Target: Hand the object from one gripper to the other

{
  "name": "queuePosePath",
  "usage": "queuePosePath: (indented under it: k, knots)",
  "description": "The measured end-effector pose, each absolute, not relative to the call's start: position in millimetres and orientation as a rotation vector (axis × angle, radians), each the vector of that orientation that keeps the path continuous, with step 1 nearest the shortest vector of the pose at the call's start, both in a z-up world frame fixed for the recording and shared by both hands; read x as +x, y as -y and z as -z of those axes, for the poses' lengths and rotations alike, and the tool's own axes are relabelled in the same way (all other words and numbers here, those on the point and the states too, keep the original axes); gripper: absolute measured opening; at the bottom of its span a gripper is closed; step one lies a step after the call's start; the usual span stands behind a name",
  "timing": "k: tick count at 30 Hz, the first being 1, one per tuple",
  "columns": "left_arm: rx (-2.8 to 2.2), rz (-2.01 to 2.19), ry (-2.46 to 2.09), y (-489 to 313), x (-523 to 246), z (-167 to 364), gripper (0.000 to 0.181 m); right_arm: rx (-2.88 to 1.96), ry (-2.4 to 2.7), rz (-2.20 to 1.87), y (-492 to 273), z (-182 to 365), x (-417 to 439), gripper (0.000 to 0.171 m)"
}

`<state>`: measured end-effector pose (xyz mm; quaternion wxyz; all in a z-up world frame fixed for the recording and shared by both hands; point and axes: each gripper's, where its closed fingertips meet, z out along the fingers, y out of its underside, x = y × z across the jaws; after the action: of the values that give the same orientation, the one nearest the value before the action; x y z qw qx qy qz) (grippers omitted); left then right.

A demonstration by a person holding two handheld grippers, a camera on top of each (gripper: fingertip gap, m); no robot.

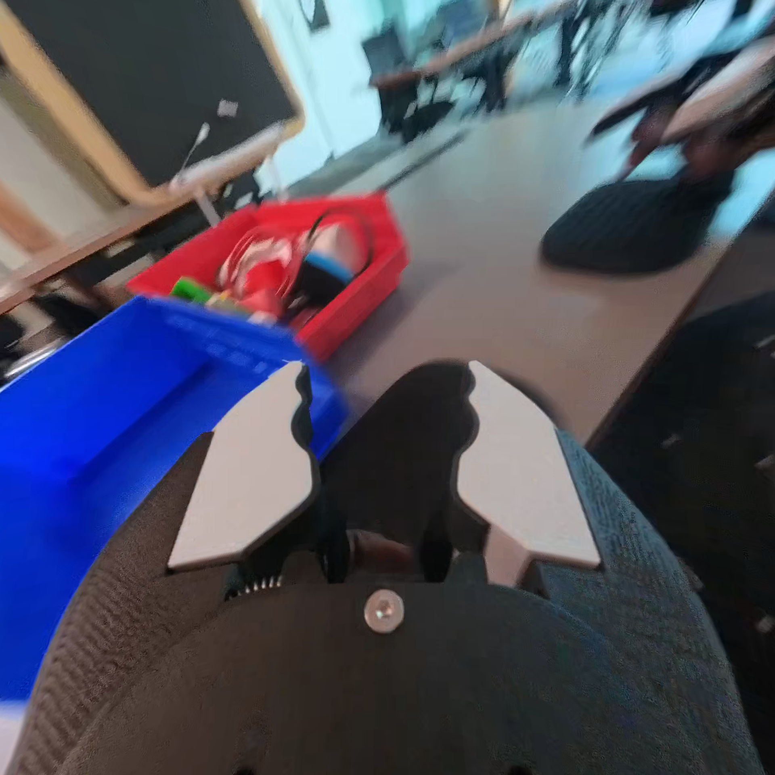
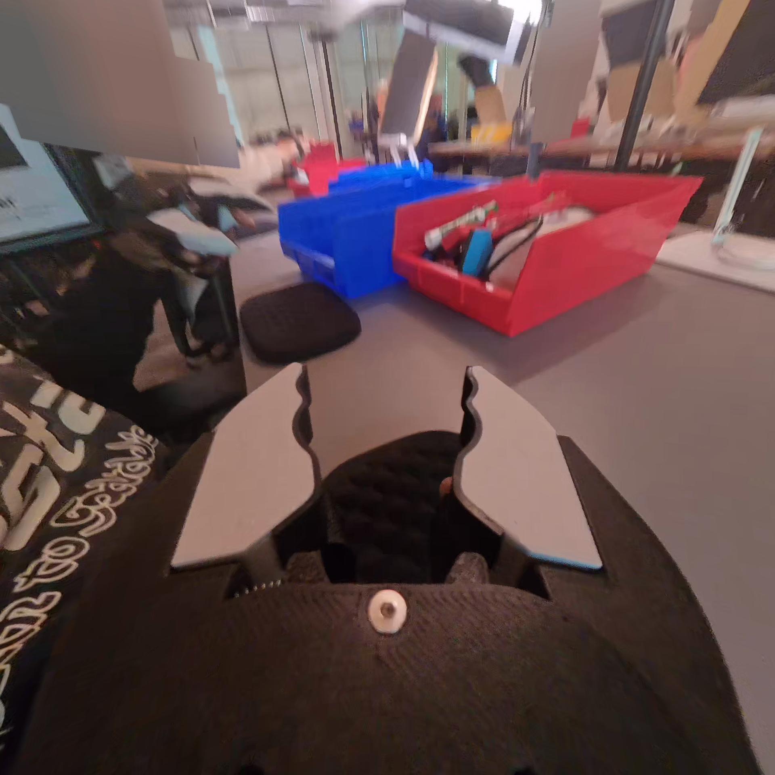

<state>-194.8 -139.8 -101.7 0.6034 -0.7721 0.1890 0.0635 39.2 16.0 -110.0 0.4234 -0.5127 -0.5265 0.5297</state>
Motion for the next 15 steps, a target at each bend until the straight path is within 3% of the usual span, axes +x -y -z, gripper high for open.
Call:
queuePosePath:
  k: [3,7,15]
  knots:
    - [-2.058,-0.414,-0.544,154,-249,129,0.069,-1.168,1.263,-1.315,-14,95,49,0.061]
    - [-2.286,-0.699,-0.630,151,-304,151,0.070,-1.202,1.431,-1.269,0,115,40,0.070]
    - [-2.486,-0.645,-0.784,138,-339,184,0.069,-1.161,1.595,-1.119,14,133,34,0.071]
